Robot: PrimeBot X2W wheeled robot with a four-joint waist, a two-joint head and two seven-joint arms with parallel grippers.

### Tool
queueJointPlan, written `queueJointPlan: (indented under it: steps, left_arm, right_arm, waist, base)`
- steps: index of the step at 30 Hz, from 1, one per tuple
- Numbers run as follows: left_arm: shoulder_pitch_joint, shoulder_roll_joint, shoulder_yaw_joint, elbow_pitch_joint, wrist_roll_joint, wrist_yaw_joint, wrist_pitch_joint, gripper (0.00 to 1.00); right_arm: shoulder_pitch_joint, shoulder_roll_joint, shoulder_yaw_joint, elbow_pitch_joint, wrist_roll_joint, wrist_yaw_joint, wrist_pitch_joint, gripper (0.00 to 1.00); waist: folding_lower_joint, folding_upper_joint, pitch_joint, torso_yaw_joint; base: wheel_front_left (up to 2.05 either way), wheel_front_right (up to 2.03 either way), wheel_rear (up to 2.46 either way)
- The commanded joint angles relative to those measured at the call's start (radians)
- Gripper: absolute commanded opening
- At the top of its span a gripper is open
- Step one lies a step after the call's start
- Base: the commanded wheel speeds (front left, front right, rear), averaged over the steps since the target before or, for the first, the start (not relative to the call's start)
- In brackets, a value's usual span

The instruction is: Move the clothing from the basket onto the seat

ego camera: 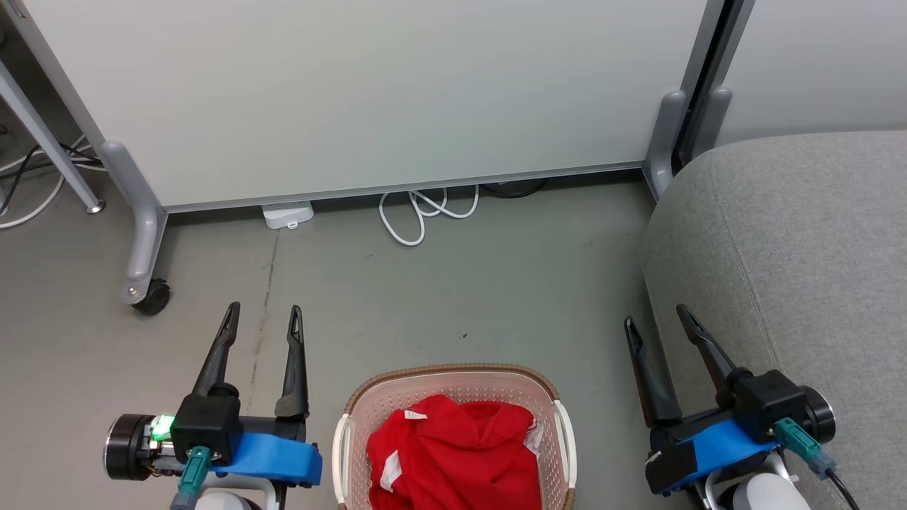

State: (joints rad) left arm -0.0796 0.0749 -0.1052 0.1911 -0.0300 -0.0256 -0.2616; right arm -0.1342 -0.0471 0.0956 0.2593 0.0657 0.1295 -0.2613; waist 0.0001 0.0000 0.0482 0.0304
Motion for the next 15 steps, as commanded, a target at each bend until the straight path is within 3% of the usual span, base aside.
queueJointPlan:
  steps: [1, 15]
  left_arm:
    - [-0.005, -0.001, 0.002, -0.001, 0.008, 0.003, -0.005, 1.00]
    - [-0.009, -0.006, 0.010, 0.009, 0.011, -0.008, -0.005, 1.00]
  right_arm:
    - [-0.011, -0.006, -0.001, 0.009, -0.010, 0.002, -0.005, 1.00]
    - [-0.021, -0.006, -0.004, 0.036, -0.011, 0.002, -0.005, 1.00]
  waist:
    - [-0.0001, 0.0000, 0.000, -0.001]
    - [-0.0001, 0.0000, 0.005, 0.000]
  base:
    - [0.00, 0.00, 0.00]
    - [0.00, 0.00, 0.00]
